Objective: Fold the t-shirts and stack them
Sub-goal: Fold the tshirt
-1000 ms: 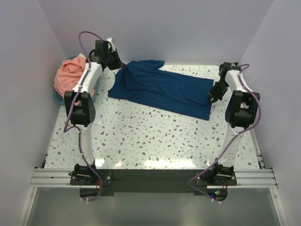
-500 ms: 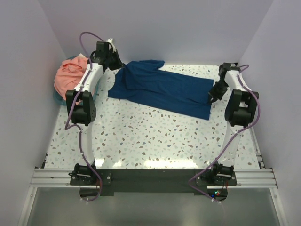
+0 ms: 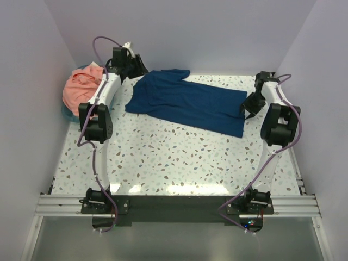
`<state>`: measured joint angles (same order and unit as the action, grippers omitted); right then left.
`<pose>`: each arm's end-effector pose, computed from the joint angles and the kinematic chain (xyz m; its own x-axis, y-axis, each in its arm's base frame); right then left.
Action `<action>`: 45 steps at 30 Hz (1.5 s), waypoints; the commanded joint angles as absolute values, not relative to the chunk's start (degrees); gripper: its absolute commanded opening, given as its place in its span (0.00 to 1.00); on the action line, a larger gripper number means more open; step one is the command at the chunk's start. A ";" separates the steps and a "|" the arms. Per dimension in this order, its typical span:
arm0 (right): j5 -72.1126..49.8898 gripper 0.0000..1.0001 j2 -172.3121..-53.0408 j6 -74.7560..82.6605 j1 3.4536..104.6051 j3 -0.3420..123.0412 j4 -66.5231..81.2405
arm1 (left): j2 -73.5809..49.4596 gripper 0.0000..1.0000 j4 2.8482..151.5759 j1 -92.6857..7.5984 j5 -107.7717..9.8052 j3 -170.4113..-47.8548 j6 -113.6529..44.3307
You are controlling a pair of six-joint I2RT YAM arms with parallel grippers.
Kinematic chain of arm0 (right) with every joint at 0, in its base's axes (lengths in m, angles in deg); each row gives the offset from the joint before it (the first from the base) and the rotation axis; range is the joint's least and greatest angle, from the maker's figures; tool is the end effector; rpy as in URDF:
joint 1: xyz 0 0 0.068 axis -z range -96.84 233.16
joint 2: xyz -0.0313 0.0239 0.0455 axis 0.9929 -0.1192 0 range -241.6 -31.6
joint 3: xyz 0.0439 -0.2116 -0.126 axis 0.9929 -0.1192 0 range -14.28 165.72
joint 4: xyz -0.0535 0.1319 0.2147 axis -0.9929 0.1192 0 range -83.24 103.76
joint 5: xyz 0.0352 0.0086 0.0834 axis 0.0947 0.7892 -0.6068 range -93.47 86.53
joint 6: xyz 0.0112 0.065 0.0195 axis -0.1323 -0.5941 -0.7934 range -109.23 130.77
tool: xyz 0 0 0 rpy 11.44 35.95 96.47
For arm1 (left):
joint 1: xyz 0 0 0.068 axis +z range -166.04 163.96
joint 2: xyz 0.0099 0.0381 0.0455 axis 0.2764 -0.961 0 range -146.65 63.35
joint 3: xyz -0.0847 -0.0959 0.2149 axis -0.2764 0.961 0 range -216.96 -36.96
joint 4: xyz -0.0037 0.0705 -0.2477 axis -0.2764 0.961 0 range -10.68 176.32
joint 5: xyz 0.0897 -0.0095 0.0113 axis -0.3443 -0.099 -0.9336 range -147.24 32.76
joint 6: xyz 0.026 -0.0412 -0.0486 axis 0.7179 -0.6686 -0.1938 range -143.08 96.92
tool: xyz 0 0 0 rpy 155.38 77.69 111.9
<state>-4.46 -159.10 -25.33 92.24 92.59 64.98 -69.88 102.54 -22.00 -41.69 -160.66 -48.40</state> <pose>0.4327 -0.0682 0.1485 -0.6917 0.7072 -0.1464 0.6957 0.7069 0.1277 0.5350 -0.0708 0.2390 -0.6251 -0.3490 -0.6982 0.0631 0.8689 -0.4909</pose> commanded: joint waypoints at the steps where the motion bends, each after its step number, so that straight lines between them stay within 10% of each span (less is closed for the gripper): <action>1: -3.65 0.52 -156.06 -26.32 92.74 94.44 61.53 | -70.86 0.55 97.25 -21.32 -40.46 -163.88 -49.01; 24: -6.29 0.47 -141.64 -25.35 87.64 64.83 58.00 | -60.32 0.61 108.67 -18.94 -49.07 -139.72 -44.53; 45: 3.03 0.41 -141.28 -25.27 87.73 62.53 60.82 | -60.32 0.65 109.99 -18.94 -49.86 -137.16 -44.09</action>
<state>0.17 -141.72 -25.18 87.45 62.16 60.32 -63.17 110.36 -19.12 -49.08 -137.34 -45.76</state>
